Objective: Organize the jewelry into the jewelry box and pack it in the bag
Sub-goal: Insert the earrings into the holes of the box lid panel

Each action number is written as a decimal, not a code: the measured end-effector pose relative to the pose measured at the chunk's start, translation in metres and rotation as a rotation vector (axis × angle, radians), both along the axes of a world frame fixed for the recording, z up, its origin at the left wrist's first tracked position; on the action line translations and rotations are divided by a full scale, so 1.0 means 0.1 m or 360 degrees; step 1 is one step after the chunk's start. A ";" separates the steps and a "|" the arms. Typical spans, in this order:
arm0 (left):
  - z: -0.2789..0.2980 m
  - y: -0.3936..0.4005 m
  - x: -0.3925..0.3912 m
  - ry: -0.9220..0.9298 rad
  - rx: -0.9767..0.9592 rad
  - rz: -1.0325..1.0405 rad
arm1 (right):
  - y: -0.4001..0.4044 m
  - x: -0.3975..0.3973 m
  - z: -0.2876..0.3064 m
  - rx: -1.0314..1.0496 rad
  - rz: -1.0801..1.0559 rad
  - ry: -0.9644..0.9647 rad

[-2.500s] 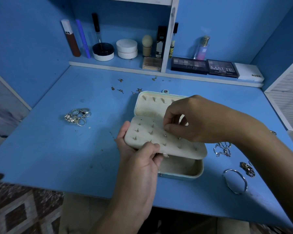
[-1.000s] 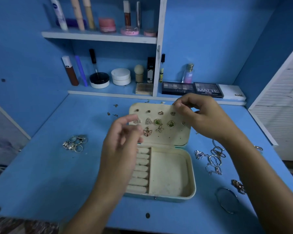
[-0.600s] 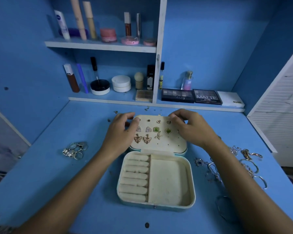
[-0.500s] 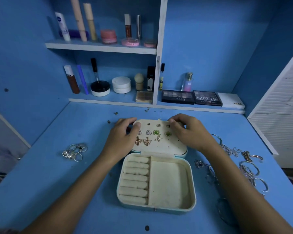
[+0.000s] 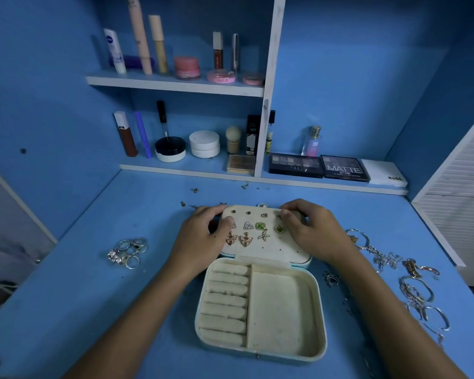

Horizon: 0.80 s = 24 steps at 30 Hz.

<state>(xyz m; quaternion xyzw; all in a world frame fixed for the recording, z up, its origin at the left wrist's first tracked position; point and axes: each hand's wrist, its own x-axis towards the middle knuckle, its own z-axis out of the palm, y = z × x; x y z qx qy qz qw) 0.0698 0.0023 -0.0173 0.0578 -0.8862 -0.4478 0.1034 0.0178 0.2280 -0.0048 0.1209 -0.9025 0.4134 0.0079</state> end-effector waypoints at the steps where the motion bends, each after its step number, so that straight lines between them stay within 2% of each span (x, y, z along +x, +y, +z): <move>1: 0.00 -0.01 0.00 -0.0004 0.0002 -0.0008 | 0.00 0.00 0.00 -0.0012 -0.0001 0.0001; 7: -0.01 -0.02 0.01 0.0014 0.0008 -0.0014 | 0.00 -0.04 -0.01 0.0018 0.0012 -0.0003; 13: -0.06 -0.03 0.00 0.0055 0.0005 -0.0014 | -0.10 -0.21 0.10 0.0163 0.0074 0.0211; 19: -0.08 -0.03 -0.02 0.0080 0.0001 -0.0015 | -0.39 -0.53 0.28 0.0289 0.0393 0.0299; 24: -0.09 -0.03 -0.03 0.0098 0.0001 -0.0007 | -0.69 -0.79 0.25 0.0413 0.0609 0.0182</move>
